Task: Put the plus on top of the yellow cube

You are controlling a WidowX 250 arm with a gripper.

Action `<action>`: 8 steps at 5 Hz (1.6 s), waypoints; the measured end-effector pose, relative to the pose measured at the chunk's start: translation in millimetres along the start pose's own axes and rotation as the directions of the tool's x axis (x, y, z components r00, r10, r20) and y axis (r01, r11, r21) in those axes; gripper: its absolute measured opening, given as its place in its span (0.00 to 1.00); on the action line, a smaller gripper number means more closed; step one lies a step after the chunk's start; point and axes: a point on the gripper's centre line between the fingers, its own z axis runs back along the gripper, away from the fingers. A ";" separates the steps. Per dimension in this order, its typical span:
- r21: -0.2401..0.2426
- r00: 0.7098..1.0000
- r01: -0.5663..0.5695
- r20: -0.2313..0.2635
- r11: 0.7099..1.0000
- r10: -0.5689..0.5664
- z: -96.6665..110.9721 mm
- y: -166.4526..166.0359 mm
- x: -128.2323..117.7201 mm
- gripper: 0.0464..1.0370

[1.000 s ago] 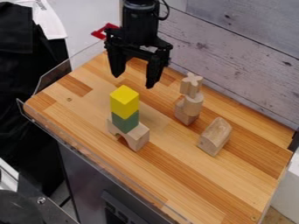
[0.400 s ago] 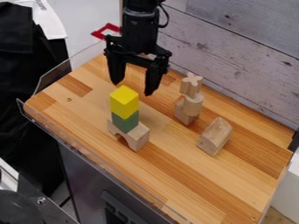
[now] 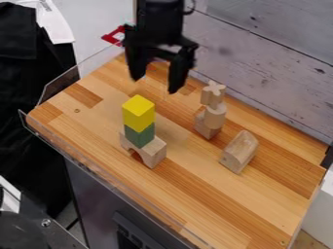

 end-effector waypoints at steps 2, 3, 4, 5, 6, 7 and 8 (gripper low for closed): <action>0.022 0.995 0.096 0.028 0.995 -0.096 22.2 -30.5 11.1 0.96; 0.012 0.993 0.116 0.022 0.993 -0.116 22.3 -42.2 13.2 0.96; 0.003 0.992 0.121 0.015 0.993 -0.121 21.7 -47.3 19.6 0.96; -0.003 0.992 0.123 -0.019 0.992 -0.123 14.1 -51.1 22.8 0.96; -0.009 0.991 0.119 -0.052 0.993 -0.120 3.2 -53.9 26.1 0.96; -0.018 0.990 0.115 -0.080 0.993 -0.116 -6.0 -54.7 29.4 0.96; -0.018 0.989 0.109 -0.097 0.994 -0.110 -11.0 -54.6 32.4 0.96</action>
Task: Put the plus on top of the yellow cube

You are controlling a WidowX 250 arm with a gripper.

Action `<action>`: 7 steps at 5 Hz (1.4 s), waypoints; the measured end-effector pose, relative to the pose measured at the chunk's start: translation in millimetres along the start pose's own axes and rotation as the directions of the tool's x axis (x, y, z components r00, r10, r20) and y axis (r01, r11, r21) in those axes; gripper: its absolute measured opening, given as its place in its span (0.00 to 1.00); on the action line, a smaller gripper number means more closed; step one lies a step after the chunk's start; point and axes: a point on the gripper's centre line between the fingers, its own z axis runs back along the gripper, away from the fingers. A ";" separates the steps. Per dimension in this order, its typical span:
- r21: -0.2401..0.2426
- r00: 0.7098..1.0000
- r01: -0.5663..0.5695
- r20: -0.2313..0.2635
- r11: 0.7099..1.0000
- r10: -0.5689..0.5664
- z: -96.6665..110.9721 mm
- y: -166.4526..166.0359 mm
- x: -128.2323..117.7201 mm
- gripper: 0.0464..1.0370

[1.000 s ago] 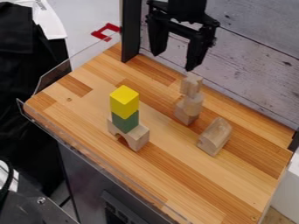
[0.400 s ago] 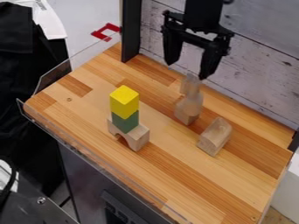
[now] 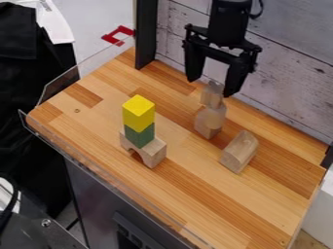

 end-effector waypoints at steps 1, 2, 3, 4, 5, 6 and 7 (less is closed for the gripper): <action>-0.004 1.000 -0.009 -0.021 1.000 0.009 -8.2 0.4 4.1 0.96; -0.005 0.999 -0.021 -0.030 1.000 0.021 -14.6 1.4 9.0 0.96; -0.011 0.999 -0.031 -0.025 0.999 0.031 -17.7 2.4 11.7 0.93; -0.019 0.998 -0.044 -0.039 0.999 0.044 -25.1 5.3 14.2 0.65; -0.021 0.998 -0.042 -0.039 0.999 0.041 -25.1 5.6 14.2 0.42; -0.025 0.998 -0.040 -0.045 0.999 0.039 -25.0 4.8 13.3 0.42; -0.032 0.998 -0.039 -0.050 0.999 0.037 -24.9 4.3 12.4 0.42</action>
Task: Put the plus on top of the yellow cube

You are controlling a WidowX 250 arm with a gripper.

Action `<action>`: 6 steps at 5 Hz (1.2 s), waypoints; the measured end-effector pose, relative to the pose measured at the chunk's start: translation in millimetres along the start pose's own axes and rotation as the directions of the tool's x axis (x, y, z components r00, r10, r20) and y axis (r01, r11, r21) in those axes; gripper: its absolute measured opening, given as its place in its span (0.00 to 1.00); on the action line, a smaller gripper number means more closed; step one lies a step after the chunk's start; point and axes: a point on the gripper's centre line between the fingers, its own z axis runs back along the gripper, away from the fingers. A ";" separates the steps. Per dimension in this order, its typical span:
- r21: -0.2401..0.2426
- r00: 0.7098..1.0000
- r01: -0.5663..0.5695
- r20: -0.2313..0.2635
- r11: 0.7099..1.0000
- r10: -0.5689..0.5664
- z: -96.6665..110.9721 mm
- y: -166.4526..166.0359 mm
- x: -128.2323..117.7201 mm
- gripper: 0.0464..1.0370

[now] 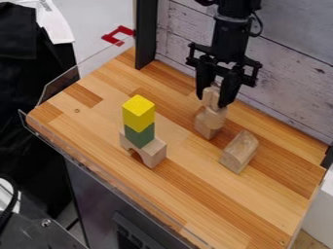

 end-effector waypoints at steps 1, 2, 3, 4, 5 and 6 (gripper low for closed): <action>-0.003 0.998 -0.010 0.059 1.000 0.010 20.9 5.0 -5.4 0.42; 0.007 0.994 -0.021 0.106 1.000 0.020 40.1 14.6 -24.0 0.42; 0.036 0.988 -0.027 0.151 0.999 0.021 56.8 23.2 -55.3 0.42; 0.055 0.990 -0.036 0.139 0.998 0.028 53.9 37.0 -89.4 0.42; 0.046 0.992 -0.046 0.118 0.998 0.041 43.6 46.9 -113.8 0.42; 0.029 0.993 -0.042 0.114 0.999 0.038 33.6 53.9 -120.2 0.42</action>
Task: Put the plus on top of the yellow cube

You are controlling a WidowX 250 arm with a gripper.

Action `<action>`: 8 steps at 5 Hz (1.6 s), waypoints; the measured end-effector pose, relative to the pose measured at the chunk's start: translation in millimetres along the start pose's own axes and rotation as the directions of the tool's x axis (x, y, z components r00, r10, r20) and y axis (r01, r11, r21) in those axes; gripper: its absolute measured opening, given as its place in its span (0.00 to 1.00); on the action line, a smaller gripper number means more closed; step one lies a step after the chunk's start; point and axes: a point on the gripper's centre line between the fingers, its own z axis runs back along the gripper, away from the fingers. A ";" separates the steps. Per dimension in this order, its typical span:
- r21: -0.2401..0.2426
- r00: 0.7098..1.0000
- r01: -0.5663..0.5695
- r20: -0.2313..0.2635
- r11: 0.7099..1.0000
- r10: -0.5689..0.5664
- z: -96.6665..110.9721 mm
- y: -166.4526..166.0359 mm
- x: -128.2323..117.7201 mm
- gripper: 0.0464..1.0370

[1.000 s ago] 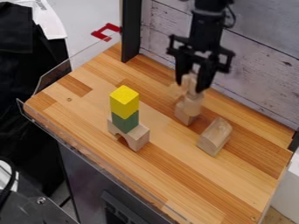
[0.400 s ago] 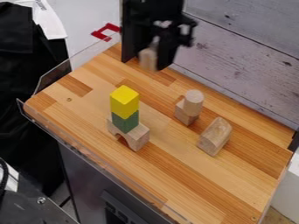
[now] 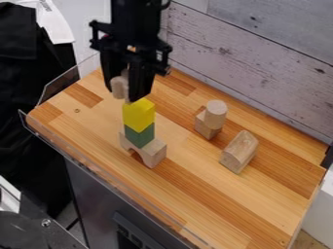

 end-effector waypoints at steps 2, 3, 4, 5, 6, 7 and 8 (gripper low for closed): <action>-0.011 0.999 0.033 -0.035 0.999 -0.034 -16.2 -1.8 10.6 0.42; -0.014 0.998 0.051 -0.019 0.999 -0.052 -12.3 -6.8 18.6 0.42; -0.013 0.998 0.051 -0.024 0.999 -0.052 -13.8 -6.3 19.6 0.42; -0.018 0.998 0.048 -0.026 0.999 -0.049 -14.1 -6.2 19.8 0.42; -0.021 0.999 0.034 -0.025 0.999 -0.034 -14.3 -4.2 19.4 0.47; -0.033 0.999 0.028 -0.039 0.999 -0.029 -18.3 -4.5 20.1 0.79; -0.036 0.999 0.022 -0.032 0.999 -0.023 -16.9 -4.9 22.1 0.97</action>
